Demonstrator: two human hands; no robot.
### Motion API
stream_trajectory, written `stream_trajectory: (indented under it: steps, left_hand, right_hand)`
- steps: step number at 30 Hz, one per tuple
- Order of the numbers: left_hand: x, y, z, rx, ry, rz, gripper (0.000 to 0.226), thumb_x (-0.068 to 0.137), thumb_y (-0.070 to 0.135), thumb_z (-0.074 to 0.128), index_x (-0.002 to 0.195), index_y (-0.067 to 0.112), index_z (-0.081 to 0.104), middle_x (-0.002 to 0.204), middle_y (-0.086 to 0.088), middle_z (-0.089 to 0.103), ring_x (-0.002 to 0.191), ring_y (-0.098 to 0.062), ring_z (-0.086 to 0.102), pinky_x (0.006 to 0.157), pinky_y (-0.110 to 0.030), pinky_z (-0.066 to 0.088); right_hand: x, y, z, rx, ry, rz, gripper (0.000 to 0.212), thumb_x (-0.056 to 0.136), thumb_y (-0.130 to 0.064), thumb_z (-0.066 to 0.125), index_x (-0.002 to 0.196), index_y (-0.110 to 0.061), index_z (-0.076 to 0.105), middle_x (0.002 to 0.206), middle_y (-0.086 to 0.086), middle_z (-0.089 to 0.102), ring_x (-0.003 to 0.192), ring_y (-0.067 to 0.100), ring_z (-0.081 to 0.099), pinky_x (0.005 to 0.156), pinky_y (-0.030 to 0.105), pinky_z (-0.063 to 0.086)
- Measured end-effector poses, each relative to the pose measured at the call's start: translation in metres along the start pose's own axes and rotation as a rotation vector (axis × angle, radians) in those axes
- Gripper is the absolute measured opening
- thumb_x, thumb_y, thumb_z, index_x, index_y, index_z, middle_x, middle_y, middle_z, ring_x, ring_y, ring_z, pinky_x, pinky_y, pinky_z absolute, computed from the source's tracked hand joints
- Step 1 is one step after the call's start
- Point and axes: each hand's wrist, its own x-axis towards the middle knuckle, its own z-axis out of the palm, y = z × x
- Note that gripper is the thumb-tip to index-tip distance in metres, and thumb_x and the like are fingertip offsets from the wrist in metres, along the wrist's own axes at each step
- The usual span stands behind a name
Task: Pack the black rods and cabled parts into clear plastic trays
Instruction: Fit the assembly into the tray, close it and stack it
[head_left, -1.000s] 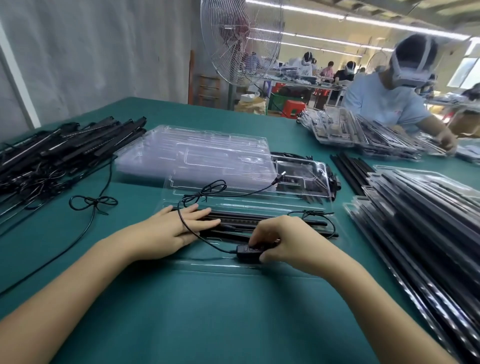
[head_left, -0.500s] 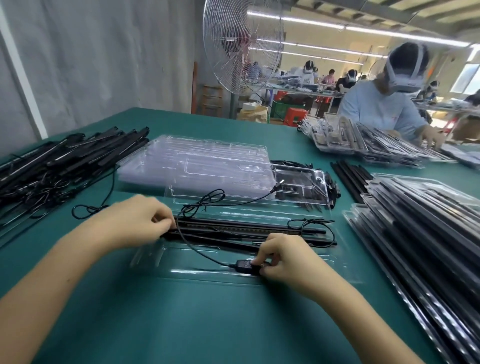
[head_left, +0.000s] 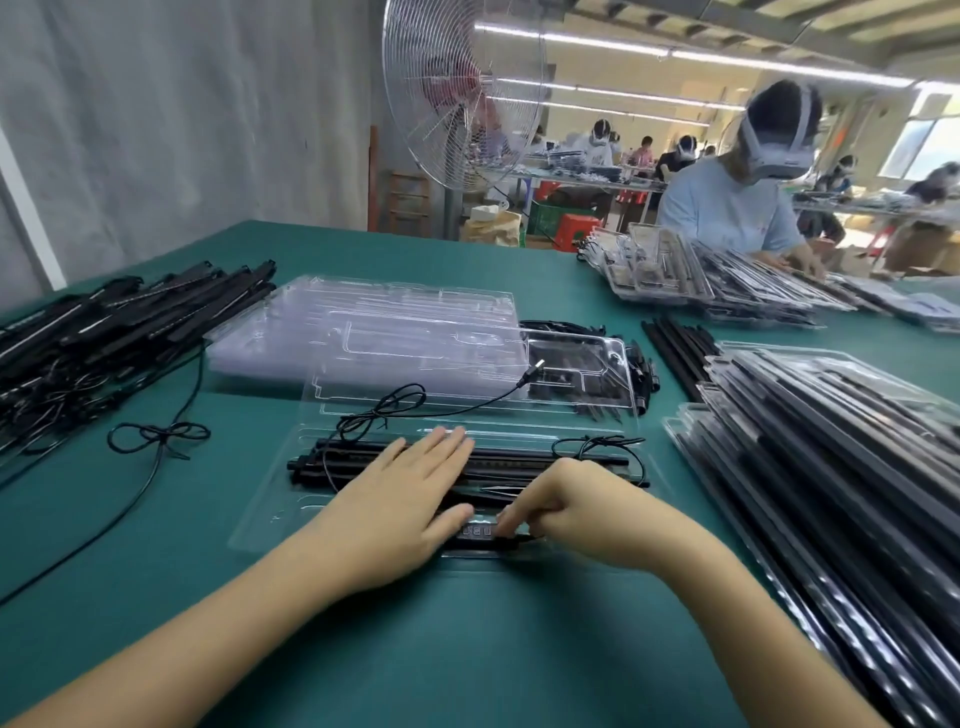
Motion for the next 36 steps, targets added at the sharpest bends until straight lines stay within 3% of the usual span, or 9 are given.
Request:
stream_trajectory:
  steps: [3,5,8,11,18,23,27,32,36]
  left_hand:
    - [0.006,-0.002,0.0,0.007,-0.153,-0.043,0.064,0.098,0.055,0.02,0.152,0.027,0.001,0.158,0.013,-0.007,0.142,0.0,-0.01,0.113,-0.024,-0.007]
    - [0.008,-0.004,-0.001,0.017,-0.18,-0.037,0.065,0.097,0.057,0.02,0.152,0.027,0.001,0.157,0.013,-0.007,0.143,0.0,-0.008,0.114,-0.025,-0.005]
    - [0.008,-0.004,-0.001,0.042,-0.205,-0.032,0.066,0.097,0.057,0.02,0.152,0.026,0.0,0.158,0.012,-0.007,0.143,-0.001,-0.009,0.115,-0.027,-0.004]
    - [0.007,-0.003,-0.001,0.019,-0.214,-0.039,0.066,0.097,0.058,0.018,0.152,0.027,-0.001,0.157,0.013,-0.009,0.142,-0.001,-0.012,0.115,-0.027,-0.005]
    - [0.006,-0.003,-0.002,-0.025,-0.209,-0.051,0.067,0.096,0.059,0.021,0.152,0.028,0.002,0.157,0.015,-0.006,0.141,0.002,-0.012,0.115,-0.029,-0.007]
    - [0.008,0.002,-0.014,0.018,-0.243,-0.058,0.068,0.097,0.057,0.025,0.152,0.026,0.003,0.159,0.011,-0.004,0.144,-0.003,-0.009,0.116,-0.031,-0.005]
    - [0.016,0.012,-0.032,0.066,-0.182,-0.015,0.074,0.094,0.051,0.045,0.152,0.026,0.007,0.159,0.006,0.005,0.145,-0.012,0.005,0.118,-0.035,0.011]
    - [0.037,0.037,-0.043,-0.216,-0.116,0.036,0.046,0.086,0.024,0.061,0.13,0.027,0.05,0.118,0.004,0.05,0.104,-0.013,0.049,0.091,-0.03,0.045]
    - [0.048,0.057,-0.031,-0.383,-0.059,0.081,0.014,0.086,0.036,0.065,0.09,0.023,0.066,0.073,0.014,0.054,0.066,0.004,0.049,0.056,-0.01,0.034]
  right_hand:
    - [0.011,0.028,-0.022,0.046,0.281,0.103,0.042,0.084,0.001,0.044,0.094,-0.024,0.075,0.091,-0.011,0.071,0.064,-0.002,0.059,0.054,0.002,0.04]
    - [0.021,0.054,-0.033,-0.011,0.49,0.198,0.039,0.087,0.001,0.045,0.104,-0.022,0.071,0.109,-0.002,0.068,0.059,0.0,0.051,0.049,0.003,0.037]
    - [0.032,0.08,-0.038,-0.128,0.394,0.271,0.044,0.087,-0.003,0.05,0.124,-0.026,0.06,0.129,0.007,0.052,0.054,0.008,0.05,0.048,0.011,0.041]
    - [0.04,0.086,-0.034,-0.22,0.354,0.314,0.027,0.087,-0.017,0.064,0.113,-0.025,0.064,0.112,0.004,0.049,0.098,0.022,0.057,0.083,0.03,0.048]
    - [0.033,0.074,-0.031,-0.429,0.573,0.326,0.01,0.094,-0.018,0.051,0.1,-0.009,0.05,0.104,0.006,0.049,0.087,0.025,0.054,0.063,0.031,0.038]
    - [0.009,0.069,-0.035,-0.065,0.755,0.197,0.008,0.094,-0.015,0.052,0.098,-0.009,0.049,0.102,0.002,0.04,0.073,0.018,0.045,0.068,0.027,0.033]
    - [-0.008,0.067,-0.033,0.237,0.776,0.128,0.011,0.089,-0.01,0.057,0.086,-0.013,0.047,0.088,0.011,0.062,0.062,0.018,0.048,0.058,0.026,0.039]
    - [-0.03,0.065,-0.037,0.354,0.652,0.083,0.039,0.088,-0.008,0.053,0.101,-0.044,0.05,0.077,0.019,0.06,0.047,0.01,0.042,0.043,0.026,0.04]
    - [-0.035,0.066,-0.041,-0.008,0.543,0.167,0.064,0.092,-0.007,0.043,0.127,-0.06,0.04,0.069,0.004,0.053,0.052,0.01,0.041,0.057,0.034,0.048]
